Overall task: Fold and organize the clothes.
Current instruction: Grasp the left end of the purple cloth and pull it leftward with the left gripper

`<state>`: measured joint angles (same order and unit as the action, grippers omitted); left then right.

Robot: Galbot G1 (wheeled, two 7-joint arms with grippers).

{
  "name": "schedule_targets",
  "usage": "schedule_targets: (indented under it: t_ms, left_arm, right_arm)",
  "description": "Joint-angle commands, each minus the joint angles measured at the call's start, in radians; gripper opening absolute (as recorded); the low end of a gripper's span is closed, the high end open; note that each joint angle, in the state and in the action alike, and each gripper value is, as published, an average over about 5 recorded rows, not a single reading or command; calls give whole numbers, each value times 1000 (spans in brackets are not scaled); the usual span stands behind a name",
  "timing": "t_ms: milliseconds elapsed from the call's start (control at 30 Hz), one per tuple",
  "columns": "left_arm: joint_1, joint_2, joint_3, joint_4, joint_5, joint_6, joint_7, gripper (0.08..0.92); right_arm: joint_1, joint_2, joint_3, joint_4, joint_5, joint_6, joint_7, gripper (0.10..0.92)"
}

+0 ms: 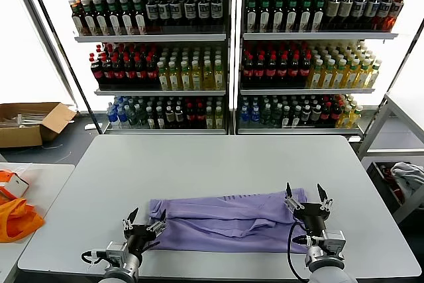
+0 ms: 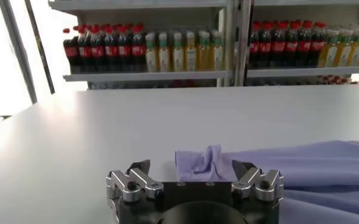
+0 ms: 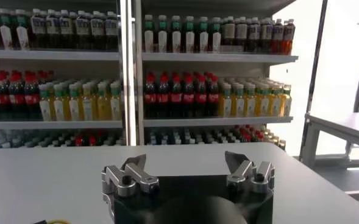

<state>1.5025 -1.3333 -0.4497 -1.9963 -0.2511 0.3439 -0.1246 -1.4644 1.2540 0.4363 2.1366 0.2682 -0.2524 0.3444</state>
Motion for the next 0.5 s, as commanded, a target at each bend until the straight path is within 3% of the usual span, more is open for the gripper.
schedule_targets:
  t_ms: [33, 267, 500]
  left_arm:
    - [8, -16, -11, 12, -55, 9, -12, 823]
    - [15, -17, -3, 13, -57, 7, -10, 807]
    - [22, -20, 8, 14, -51, 5, -1, 629]
  right_arm:
    - [-5, -4, 2, 16, 12, 14, 5, 823]
    - [-9, -1, -2, 14, 9, 17, 5, 823]
    - [-5, 1, -5, 10, 12, 16, 6, 823]
